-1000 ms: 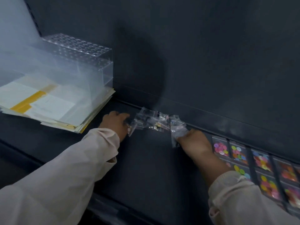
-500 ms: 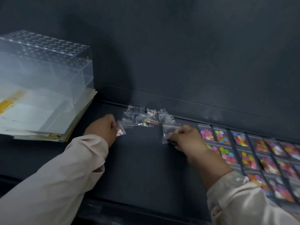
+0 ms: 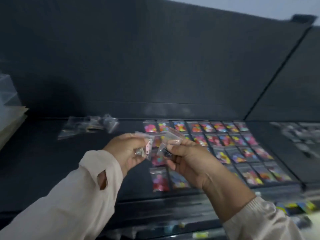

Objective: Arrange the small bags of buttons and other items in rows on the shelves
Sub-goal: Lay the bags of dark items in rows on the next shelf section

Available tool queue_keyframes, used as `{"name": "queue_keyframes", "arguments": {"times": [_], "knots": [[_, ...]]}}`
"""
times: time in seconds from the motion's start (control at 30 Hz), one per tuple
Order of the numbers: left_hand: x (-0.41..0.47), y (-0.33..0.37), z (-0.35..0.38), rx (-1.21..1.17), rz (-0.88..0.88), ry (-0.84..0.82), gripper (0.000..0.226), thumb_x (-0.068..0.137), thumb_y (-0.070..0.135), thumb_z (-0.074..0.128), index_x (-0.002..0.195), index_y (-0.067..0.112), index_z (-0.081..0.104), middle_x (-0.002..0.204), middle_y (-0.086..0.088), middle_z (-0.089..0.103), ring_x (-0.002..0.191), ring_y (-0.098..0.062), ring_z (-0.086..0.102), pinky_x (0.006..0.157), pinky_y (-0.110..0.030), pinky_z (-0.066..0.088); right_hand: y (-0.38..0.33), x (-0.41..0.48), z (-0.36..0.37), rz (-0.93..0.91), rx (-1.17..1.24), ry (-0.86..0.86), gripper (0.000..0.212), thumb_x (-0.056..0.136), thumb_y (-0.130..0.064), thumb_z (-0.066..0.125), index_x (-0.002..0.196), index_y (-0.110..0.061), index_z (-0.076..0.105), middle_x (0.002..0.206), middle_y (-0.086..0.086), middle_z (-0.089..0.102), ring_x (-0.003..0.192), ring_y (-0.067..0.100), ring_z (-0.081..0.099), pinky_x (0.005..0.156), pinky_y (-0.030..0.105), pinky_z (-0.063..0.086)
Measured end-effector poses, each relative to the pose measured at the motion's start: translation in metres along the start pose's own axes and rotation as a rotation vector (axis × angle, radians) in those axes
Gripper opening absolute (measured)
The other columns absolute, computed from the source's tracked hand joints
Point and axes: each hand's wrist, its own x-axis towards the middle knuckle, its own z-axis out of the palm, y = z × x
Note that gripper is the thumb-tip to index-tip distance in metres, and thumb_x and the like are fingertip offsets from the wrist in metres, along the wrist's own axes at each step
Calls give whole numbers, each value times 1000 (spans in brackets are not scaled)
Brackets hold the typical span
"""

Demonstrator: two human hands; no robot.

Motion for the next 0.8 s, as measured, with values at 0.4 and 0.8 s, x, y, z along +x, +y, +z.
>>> {"name": "queue_keyframes", "arguments": {"times": [0.4,0.8], "knots": [[-105,-129,280,205,13,-226,12,82,-4,63,78,7,61,64,-5,64,46,-10,59,45,-21,51,-14,-197,-245,-166,-70,182,14,88,-3,57,85,-16,63,73,0,65,65,11,58,56,18,47],[-108,-197,467,216,-97,-384,16,82,-11,59,77,5,60,70,-16,62,45,-16,59,42,-22,50,-47,-247,-428,-197,16,405,23,87,0,58,71,-16,62,63,4,59,57,14,53,50,21,45]]}}
